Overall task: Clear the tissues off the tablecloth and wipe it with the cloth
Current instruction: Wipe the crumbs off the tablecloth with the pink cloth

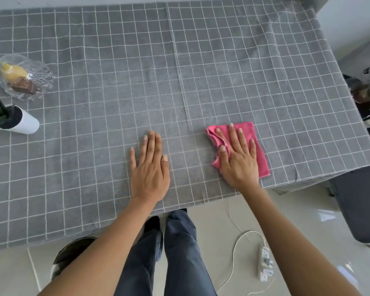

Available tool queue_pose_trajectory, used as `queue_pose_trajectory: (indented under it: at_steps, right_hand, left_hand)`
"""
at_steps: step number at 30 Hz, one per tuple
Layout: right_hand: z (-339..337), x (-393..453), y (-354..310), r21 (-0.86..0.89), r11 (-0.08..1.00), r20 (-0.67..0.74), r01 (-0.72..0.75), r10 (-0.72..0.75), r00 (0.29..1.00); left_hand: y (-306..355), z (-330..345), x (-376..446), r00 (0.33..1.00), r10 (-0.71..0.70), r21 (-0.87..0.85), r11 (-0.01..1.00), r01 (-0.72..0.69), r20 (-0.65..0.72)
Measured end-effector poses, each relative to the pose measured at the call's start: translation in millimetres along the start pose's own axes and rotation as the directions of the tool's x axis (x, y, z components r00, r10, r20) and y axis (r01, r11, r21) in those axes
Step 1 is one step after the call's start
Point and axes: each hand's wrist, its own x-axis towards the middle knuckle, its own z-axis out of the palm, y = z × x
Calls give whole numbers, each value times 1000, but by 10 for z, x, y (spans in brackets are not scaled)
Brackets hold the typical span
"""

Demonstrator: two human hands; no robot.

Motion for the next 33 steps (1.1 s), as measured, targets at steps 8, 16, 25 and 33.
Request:
queue_pose_trajectory:
  at_steps: [8, 16, 25, 33]
  right_hand:
    - [-226, 135, 417, 28, 965, -1, -260, 261, 965]
    - [153, -276, -563, 31, 993, 137, 114, -117, 984]
    - [1, -7, -58, -9, 999, 23, -40, 40, 999]
    - [8, 159, -236, 135, 890, -21, -435, 441, 897]
  left_hand:
    - [-9, 0, -16, 1000, -4, 20, 1000, 4, -4]
    - [20, -23, -10, 999, -22, 18, 1000, 22, 23]
    - [10, -27, -12, 1000, -16, 11, 1000, 16, 18]
    - [-264, -139, 8, 997, 38, -99, 995, -31, 72]
